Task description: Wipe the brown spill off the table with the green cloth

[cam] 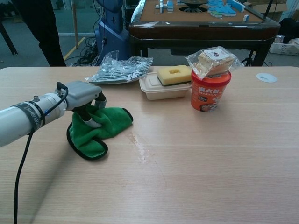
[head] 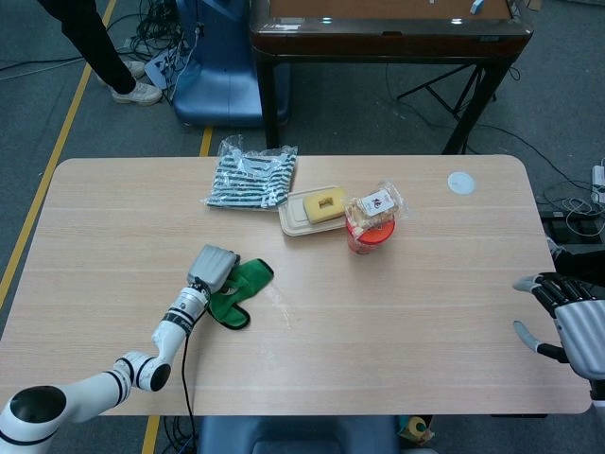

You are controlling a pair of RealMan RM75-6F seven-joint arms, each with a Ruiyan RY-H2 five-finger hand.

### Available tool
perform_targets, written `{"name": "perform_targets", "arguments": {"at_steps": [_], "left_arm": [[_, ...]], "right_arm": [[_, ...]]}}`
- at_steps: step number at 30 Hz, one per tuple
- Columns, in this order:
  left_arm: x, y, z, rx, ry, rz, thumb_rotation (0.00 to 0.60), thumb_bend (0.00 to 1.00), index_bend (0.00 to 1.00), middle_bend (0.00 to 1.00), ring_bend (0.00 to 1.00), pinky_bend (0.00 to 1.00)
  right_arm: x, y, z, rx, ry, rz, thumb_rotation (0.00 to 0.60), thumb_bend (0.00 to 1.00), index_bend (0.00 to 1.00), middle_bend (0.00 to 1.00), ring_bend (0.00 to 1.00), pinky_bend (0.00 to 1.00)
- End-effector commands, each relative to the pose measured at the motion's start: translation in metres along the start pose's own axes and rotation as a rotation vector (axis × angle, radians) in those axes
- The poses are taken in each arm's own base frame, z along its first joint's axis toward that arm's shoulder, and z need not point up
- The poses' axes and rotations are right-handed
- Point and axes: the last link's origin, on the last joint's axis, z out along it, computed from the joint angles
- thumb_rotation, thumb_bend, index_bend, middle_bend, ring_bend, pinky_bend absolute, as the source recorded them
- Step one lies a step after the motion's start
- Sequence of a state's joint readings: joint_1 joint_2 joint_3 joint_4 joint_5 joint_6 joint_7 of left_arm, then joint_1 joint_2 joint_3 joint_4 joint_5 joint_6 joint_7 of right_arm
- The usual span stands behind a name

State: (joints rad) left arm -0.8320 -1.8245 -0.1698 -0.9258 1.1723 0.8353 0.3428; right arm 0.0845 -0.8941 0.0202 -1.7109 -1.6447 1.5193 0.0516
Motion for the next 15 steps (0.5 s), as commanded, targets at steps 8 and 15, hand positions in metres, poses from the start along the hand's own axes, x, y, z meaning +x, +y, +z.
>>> {"name": "perform_targets", "arguments": {"at_steps": [8,15], "left_arm": [[-0.011,0.036,-0.010,-0.120,-0.058,-0.013,0.600,0.17,0.54,0.55,0.57,0.89],[-0.011,0.078,-0.029,-0.267,-0.078,-0.045,0.600,0.17,0.54,0.55,0.57,0.89]], "right_arm": [[0.001,0.002,-0.002,-0.010,0.004,-0.001,0.600,0.38,0.32,0.32,0.22,0.25],[0.001,0.002,-0.003,-0.013,0.005,0.000,0.600,0.38,0.32,0.32,0.22,0.25]]}}
